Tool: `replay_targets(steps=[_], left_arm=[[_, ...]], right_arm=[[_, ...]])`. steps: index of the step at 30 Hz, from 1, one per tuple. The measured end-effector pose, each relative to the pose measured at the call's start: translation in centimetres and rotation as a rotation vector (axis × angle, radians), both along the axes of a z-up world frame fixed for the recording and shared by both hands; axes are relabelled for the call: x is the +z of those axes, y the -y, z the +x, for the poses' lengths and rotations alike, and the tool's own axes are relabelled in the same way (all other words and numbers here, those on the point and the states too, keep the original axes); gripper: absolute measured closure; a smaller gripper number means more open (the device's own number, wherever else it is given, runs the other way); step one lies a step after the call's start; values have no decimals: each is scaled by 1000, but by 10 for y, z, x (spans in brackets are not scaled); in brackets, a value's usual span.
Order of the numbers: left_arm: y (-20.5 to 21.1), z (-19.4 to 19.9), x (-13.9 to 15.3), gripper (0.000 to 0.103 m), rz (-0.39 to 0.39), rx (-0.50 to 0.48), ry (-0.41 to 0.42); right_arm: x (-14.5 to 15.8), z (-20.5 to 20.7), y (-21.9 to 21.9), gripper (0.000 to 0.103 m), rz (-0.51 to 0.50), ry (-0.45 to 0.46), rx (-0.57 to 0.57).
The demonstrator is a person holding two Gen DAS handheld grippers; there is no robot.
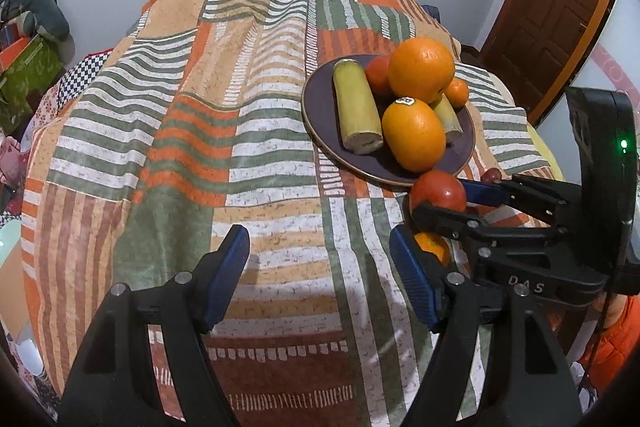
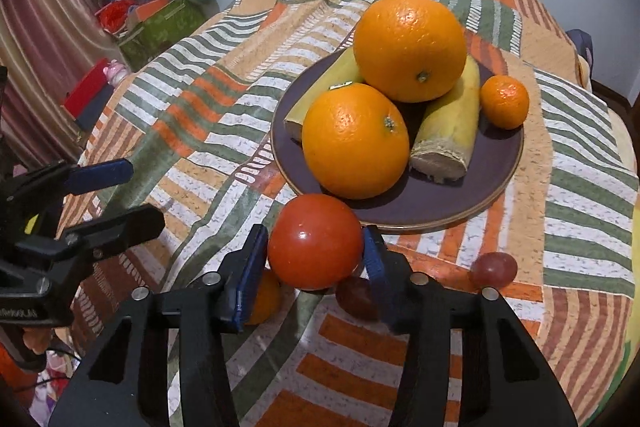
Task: Organize fruits
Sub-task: 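Grasp the red tomato with the right gripper while the left gripper grasps another small mandarin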
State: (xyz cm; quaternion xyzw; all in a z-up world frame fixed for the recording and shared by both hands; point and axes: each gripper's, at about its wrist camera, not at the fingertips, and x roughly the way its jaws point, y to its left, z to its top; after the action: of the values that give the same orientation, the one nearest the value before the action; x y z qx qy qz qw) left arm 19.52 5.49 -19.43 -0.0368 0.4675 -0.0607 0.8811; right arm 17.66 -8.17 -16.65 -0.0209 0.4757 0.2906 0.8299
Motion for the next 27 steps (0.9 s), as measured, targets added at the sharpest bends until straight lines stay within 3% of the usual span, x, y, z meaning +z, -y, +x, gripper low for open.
replay_targets(steps=[19,23,27], left_arm=[[58,-1,-12,31,-32,-128,-34],[69,-1,-18,41,-39,-156,-44],[76,0,-26,57,-21,-174,-61]], right_arm=[[37,-23,58,59,23,96,-99],[36,-22,69,59,26,93,-121],[34,-21,76,59,32,83,-139]])
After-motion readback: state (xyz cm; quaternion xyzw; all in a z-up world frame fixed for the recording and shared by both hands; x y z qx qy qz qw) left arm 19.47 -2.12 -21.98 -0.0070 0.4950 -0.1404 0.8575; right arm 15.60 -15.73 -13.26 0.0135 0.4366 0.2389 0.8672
